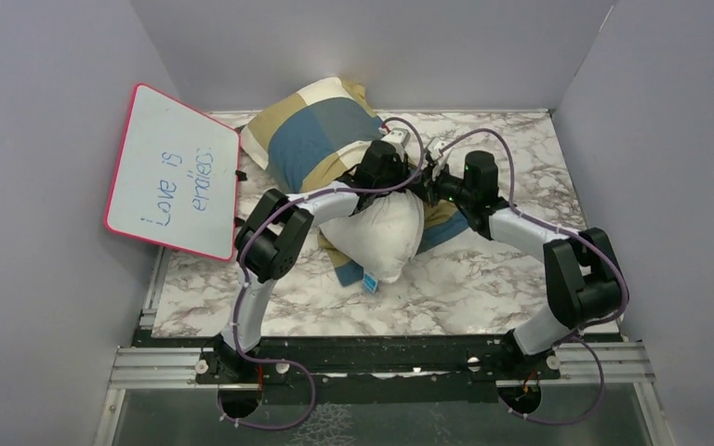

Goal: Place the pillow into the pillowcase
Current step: Stuff the pillow into the pillowcase.

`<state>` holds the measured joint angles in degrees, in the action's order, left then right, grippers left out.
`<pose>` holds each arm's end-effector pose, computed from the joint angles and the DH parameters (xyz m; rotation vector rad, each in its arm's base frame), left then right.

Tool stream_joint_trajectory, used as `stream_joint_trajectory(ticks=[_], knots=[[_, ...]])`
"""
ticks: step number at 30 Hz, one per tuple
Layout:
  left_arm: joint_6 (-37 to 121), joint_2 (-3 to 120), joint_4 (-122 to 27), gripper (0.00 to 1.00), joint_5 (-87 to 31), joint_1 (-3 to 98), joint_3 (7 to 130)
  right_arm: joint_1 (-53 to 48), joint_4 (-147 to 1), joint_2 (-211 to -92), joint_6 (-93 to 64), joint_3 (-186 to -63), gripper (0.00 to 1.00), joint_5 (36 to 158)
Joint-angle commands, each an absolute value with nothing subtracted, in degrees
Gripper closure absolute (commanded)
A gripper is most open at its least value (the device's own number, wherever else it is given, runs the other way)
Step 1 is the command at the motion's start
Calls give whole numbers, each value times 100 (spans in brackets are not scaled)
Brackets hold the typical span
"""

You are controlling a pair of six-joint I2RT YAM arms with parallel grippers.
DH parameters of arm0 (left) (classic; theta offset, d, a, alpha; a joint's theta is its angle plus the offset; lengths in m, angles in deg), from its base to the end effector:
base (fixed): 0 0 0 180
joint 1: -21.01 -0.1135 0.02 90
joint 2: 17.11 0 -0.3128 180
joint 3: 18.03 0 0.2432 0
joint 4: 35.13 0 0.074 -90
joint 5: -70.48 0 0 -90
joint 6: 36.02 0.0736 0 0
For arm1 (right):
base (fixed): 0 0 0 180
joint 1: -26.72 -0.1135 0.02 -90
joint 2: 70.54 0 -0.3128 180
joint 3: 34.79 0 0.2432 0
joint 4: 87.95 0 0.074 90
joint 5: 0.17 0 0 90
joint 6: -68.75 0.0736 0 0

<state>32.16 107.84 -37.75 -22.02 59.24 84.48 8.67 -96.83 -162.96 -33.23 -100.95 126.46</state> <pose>0.4360 -0.3476 0.2146 0.3255 2.0550 -0.7017 0.3461 0.1590 0.2787 -0.8953 1.6363 0.6696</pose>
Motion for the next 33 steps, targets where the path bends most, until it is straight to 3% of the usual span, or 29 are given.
stream_joint_trajectory(ticks=[1, 4, 7, 11, 20, 26, 30, 33], knots=[[2546, 10811, -4722, 78, -3222, 5872, 7810, 167, -11054, -15525, -3224, -9482, 100, 13406], [2542, 10153, -4816, 67, -3455, 5804, 7693, 229, -10997, -15328, -3261, -9188, 100, 12914], [2655, 9611, -4932, 47, -3577, 5777, 7675, 295, -10835, -15199, -3320, -9163, 100, 12797], [2725, 9066, -5188, 38, -3670, 5750, 7573, 313, -10825, -15205, -3290, -9169, 100, 12808], [2772, 8400, -5833, 40, -3440, 5590, 7897, 413, -11071, -15286, -2949, -9092, 100, 12694], [2981, 8254, -6182, 61, -3732, 5449, 8124, 417, -11266, -15440, -2519, -9176, 100, 12625], [3162, 8268, -6693, 44, -3660, 5367, 8344, 428, -11382, -15535, -2354, -9196, 100, 12624], [3277, 8117, -6809, 43, -3587, 5308, 8315, 438, -11342, -15594, -2304, -9260, 100, 12568]])
